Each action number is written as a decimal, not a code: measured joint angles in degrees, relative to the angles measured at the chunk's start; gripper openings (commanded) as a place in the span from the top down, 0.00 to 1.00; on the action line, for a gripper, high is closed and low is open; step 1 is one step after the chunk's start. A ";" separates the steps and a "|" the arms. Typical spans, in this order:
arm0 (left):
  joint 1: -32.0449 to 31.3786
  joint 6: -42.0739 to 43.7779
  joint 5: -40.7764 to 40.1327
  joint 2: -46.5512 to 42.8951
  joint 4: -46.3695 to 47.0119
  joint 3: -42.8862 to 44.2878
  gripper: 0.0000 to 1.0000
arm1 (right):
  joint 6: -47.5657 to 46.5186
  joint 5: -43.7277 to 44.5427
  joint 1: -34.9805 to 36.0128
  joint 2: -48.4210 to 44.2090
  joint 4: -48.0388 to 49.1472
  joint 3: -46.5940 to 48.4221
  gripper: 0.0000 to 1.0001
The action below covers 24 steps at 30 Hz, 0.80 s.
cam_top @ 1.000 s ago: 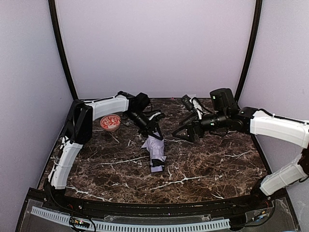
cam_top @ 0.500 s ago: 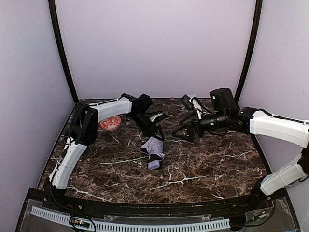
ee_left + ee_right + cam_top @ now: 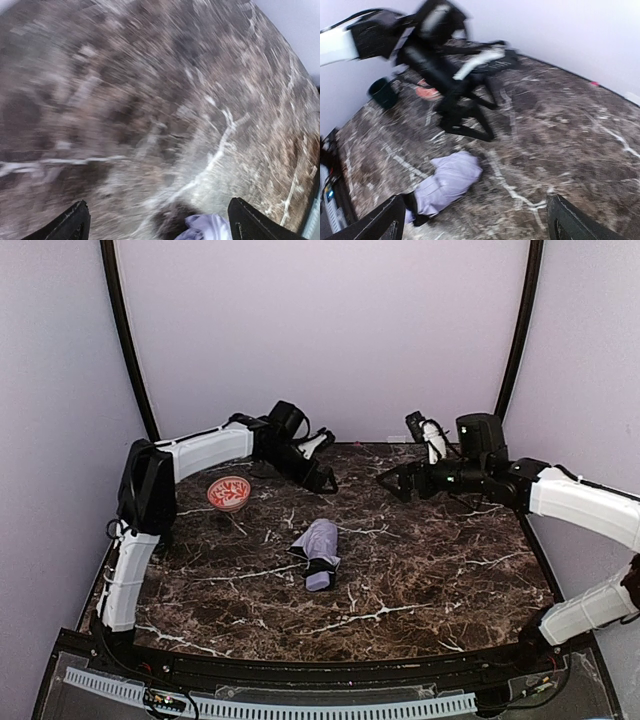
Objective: Put away the umbrella
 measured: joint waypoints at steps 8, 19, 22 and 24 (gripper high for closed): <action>6.36 -0.52 -18.03 -28.35 26.40 -31.54 0.01 | 7.15 25.18 -11.43 -3.45 1.79 -1.81 0.00; 24.33 -0.22 -29.86 -49.94 50.47 -65.33 0.01 | 10.29 35.10 -33.97 -15.72 11.74 -19.69 0.00; 31.93 -1.86 -30.84 -56.02 54.29 -72.54 0.01 | 9.97 35.67 -38.75 -18.43 19.30 -27.08 0.00; 36.50 -2.14 -31.71 -60.43 58.47 -77.90 0.01 | 9.11 36.04 -39.67 -19.39 25.49 -32.83 0.00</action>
